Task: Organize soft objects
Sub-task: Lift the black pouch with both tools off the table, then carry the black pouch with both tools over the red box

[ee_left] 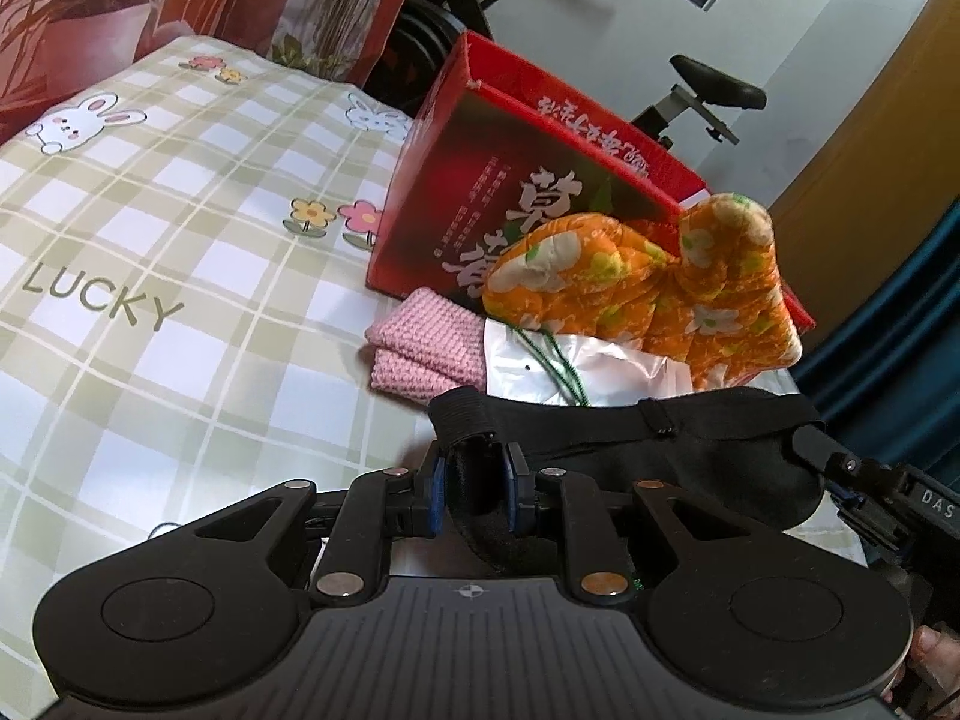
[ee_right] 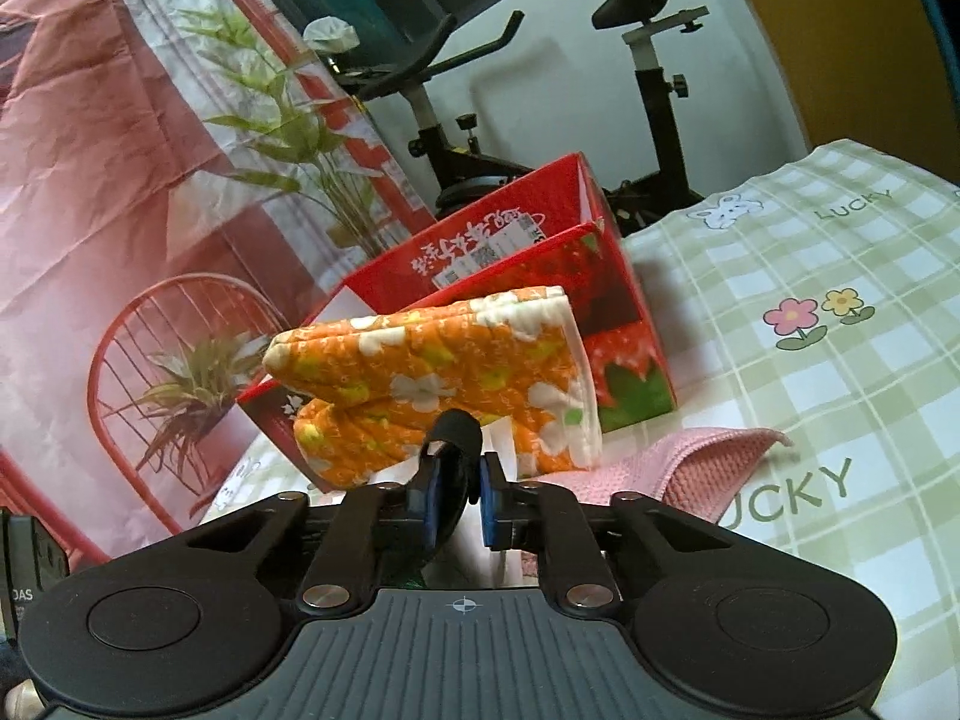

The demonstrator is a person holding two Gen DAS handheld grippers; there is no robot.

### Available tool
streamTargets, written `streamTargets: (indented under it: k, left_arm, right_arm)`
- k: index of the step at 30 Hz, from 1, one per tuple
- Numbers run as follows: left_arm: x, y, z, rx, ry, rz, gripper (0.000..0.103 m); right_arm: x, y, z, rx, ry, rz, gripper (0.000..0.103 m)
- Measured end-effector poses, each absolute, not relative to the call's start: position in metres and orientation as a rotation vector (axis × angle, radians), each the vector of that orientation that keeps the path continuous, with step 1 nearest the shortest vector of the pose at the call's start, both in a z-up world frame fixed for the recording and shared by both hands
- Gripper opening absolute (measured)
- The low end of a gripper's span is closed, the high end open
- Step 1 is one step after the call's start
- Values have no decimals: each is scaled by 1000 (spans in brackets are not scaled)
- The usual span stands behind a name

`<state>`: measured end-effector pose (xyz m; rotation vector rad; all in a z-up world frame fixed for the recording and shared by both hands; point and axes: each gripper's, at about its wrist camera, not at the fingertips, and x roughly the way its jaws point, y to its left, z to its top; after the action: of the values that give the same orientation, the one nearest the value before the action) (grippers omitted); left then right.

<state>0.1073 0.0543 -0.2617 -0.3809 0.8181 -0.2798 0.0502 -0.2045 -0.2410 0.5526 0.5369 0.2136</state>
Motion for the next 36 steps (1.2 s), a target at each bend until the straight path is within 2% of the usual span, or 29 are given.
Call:
streamTargets:
  k: [11, 25, 36]
  left_arm:
    - [97, 52, -219, -345, 670, -336, 10]
    - [91, 51, -148, -296, 460, -377, 10]
    - [131, 37, -99, -226, 361, -380, 10]
  right_arm:
    - [43, -192, -209, 427, 445, 276, 9]
    - [47, -194, -146, 382, 289, 343, 9]
    - [107, -204, -97, 377, 256, 368, 9]
